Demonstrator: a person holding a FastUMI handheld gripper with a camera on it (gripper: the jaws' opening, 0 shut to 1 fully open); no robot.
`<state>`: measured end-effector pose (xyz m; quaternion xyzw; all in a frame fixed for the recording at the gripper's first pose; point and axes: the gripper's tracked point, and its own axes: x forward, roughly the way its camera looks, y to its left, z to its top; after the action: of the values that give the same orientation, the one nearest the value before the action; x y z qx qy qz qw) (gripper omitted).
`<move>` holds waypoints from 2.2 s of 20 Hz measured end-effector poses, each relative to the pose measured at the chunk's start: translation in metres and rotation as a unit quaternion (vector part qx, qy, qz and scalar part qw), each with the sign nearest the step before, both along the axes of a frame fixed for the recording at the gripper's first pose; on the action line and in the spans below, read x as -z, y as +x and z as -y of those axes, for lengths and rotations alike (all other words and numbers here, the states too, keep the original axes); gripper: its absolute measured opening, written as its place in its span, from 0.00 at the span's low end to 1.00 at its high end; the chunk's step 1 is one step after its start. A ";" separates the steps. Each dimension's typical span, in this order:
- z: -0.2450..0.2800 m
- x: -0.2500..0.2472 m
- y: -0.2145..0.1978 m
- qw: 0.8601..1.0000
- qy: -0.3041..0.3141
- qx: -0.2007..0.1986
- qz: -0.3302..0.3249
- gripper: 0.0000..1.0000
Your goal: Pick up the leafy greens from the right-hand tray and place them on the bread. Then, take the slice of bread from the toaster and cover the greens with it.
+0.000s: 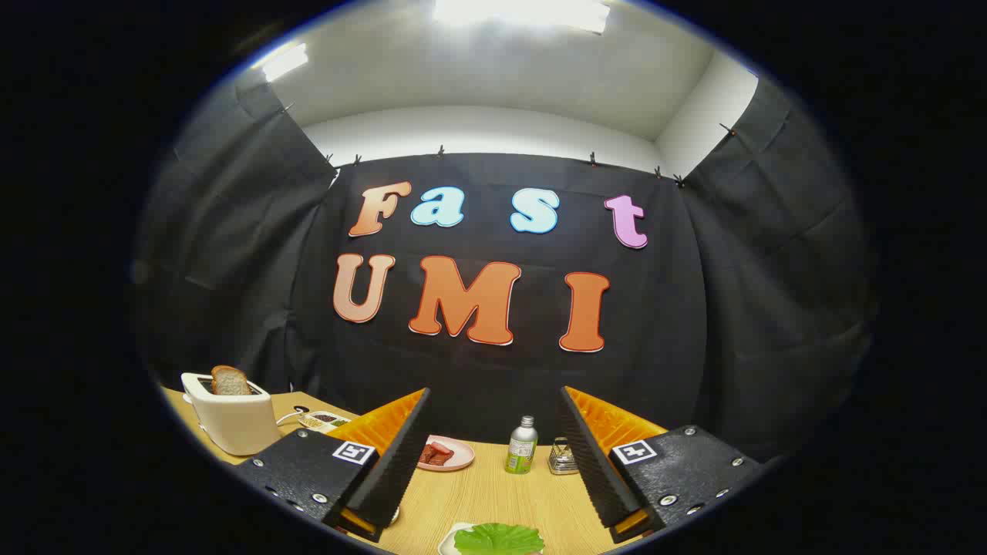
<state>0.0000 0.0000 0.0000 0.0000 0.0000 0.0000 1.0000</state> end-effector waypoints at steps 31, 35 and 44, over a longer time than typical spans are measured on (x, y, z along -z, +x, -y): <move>0.004 0.062 0.007 0.990 0.027 -0.022 -0.134 0.99; -0.002 0.094 0.009 0.981 0.014 -0.037 -0.192 0.99; 0.006 0.182 0.000 0.931 -0.004 -0.026 -0.363 0.97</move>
<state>0.0004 -0.0065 -0.1822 -0.0043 0.3633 0.0264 0.9313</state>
